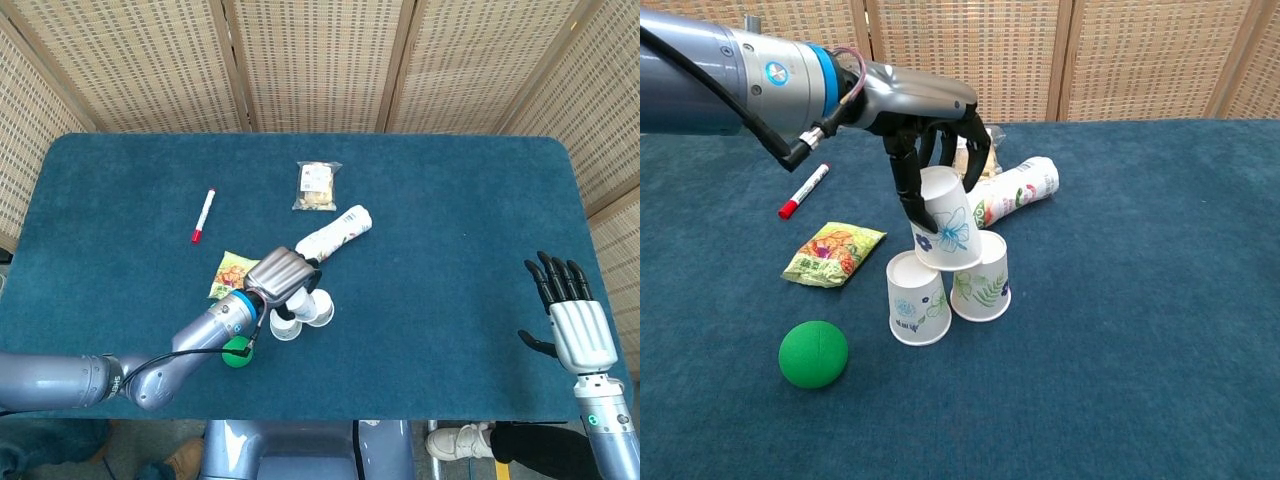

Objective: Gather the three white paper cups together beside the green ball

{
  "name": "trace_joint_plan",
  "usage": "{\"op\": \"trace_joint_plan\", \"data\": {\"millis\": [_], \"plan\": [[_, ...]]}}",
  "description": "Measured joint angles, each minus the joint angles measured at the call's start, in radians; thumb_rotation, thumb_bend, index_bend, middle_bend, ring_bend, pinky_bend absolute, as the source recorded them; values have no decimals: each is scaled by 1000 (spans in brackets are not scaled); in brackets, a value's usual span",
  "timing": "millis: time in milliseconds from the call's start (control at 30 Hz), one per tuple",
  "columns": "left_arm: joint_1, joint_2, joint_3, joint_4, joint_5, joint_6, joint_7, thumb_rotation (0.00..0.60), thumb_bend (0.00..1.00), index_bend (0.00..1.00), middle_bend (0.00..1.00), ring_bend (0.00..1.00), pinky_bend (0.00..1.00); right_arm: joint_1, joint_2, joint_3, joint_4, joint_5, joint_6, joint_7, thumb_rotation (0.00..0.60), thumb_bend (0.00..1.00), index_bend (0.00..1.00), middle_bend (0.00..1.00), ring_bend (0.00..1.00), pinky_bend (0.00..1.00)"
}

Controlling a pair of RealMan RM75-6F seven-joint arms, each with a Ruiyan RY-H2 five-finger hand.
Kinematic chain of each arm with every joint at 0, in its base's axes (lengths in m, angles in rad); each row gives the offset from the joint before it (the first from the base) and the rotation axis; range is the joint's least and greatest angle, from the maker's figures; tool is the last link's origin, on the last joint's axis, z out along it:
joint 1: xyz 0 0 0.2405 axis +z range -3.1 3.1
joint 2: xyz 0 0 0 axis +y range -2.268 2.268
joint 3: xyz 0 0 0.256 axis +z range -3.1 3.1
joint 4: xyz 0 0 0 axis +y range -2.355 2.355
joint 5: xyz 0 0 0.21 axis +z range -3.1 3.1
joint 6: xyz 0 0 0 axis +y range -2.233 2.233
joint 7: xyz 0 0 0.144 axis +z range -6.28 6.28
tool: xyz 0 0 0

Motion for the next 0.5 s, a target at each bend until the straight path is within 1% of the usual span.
{"op": "trace_joint_plan", "data": {"millis": [133,167,233,300,367,400,467,500], "plan": [[-22,-17,12,-4,-23,23,13,600,131,521,345,392,407,-1,2,2,-1,-2,1,4,600,0,0,0,0,0],[-26,-20,15,-4,-25,27,15,600,131,510,331,384,401,-2,3,3,-1,-2,2,5,600,0,0,0,0,0],[-32,-26,22,-7,-28,37,19,600,118,433,240,298,352,-4,5,4,-3,-5,5,9,600,0,0,0,0,0],[-34,-24,23,-13,-31,34,10,600,63,256,74,107,227,-5,6,6,-5,-7,7,10,600,0,0,0,0,0],[-33,-17,23,-21,-30,31,-3,600,18,115,8,15,135,-7,7,6,-6,-8,9,10,600,0,0,0,0,0],[-33,-9,23,-28,-26,30,-9,600,5,55,0,0,97,-7,8,6,-7,-9,8,10,600,0,0,0,0,0],[-31,8,23,-42,-15,33,-18,600,0,8,0,0,52,-8,8,6,-7,-11,9,10,600,0,0,0,0,0],[-29,16,22,-49,-11,37,-22,600,0,0,0,0,33,-8,8,6,-8,-13,10,9,600,0,0,0,0,0]]}}
